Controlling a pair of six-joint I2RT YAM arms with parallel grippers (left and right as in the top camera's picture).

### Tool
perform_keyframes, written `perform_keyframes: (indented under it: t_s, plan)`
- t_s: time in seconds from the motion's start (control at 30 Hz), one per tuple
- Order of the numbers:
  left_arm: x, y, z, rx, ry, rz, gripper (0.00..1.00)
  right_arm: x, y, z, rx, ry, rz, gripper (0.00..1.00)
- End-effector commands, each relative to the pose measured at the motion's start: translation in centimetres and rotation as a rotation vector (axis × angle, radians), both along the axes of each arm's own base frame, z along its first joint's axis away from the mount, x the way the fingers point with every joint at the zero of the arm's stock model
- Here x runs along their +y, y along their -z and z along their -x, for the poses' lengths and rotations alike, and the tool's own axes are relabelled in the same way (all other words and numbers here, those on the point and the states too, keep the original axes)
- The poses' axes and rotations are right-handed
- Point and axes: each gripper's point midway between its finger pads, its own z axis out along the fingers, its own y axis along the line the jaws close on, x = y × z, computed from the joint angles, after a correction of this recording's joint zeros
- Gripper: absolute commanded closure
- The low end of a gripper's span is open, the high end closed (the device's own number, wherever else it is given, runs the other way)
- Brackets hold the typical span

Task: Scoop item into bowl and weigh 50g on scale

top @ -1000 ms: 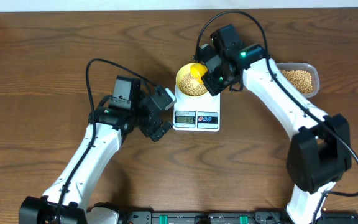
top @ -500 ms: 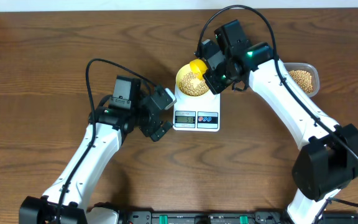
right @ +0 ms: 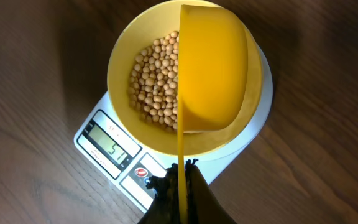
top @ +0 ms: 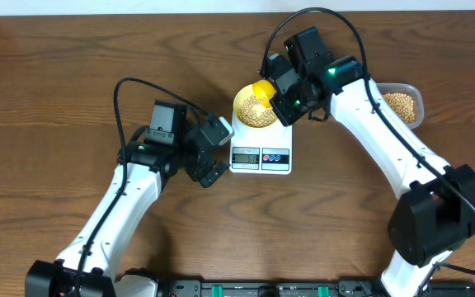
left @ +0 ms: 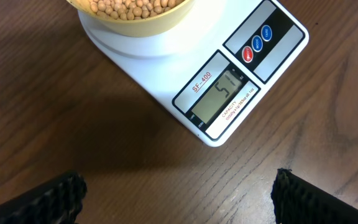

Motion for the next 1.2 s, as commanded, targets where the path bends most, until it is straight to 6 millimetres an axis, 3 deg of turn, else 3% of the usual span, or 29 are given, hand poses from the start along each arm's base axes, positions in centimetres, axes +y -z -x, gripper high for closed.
perform_keyframes:
  t_s: [0.0, 0.57, 0.77, 1.17]
  plan:
    - [0.0, -0.5, 0.0, -0.017, 0.013, 0.009, 0.02, 0.2, -2.6, -0.2, -0.047, 0.010, -0.039, 0.99]
    - [0.0, -0.5, 0.0, -0.017, 0.013, 0.009, 0.02, 0.6, -2.8, 0.0, -0.022, -0.003, -0.090, 0.99]
    - [0.0, -0.5, 0.0, -0.017, 0.013, 0.009, 0.03, 0.9, -3.9, 0.4, 0.041, -0.028, -0.235, 0.99]
    - [0.0, -0.5, 0.0, -0.017, 0.013, 0.009, 0.02, -3.9, -7.9, -0.9, 0.175, 0.063, -0.599, 0.99]
